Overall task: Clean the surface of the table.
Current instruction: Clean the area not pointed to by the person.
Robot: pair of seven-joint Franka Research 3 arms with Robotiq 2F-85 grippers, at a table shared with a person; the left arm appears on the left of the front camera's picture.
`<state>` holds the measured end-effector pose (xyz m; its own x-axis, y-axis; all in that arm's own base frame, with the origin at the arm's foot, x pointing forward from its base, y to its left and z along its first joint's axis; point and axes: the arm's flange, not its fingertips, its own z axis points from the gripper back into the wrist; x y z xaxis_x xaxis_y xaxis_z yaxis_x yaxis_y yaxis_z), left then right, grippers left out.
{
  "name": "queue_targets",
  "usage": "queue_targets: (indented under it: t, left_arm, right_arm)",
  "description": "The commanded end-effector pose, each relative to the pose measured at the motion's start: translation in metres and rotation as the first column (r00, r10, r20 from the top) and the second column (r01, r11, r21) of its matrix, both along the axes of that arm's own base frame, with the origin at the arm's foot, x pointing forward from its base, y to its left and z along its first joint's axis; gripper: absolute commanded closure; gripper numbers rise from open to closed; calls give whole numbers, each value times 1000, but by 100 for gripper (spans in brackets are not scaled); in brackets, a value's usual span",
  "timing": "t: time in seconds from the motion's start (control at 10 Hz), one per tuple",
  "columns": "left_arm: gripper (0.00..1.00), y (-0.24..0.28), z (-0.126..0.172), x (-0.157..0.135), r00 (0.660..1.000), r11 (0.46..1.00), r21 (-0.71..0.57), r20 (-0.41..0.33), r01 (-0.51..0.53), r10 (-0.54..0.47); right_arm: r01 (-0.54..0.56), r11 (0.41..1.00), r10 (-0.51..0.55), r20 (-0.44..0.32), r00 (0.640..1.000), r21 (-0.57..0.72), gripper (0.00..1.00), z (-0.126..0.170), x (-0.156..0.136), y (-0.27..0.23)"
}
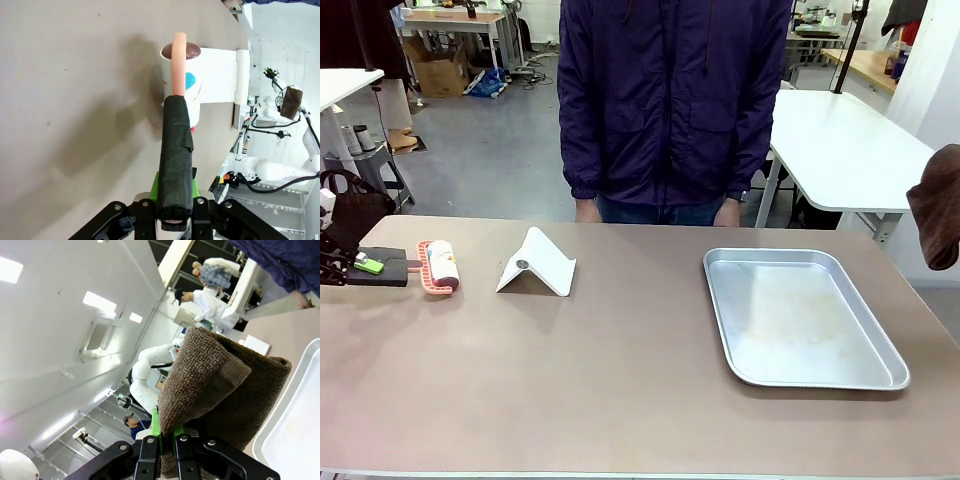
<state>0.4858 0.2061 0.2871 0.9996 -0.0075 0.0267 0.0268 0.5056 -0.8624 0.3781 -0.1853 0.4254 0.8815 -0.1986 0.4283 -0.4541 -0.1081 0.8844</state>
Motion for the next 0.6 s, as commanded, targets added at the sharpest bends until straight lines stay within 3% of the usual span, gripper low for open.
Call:
queue_targets:
  t: [0.0,0.5]
  left_arm:
    - [78,-22,-16,-13,997,996,52,-11,74,-74]
    - [78,-35,-9,7,996,996,-38,-22,86,-87]
  right_arm:
    - [-8,1000,8,12,1000,10,90,3,-2,1]
    - [-8,1000,8,12,1000,10,90,3,-2,1]
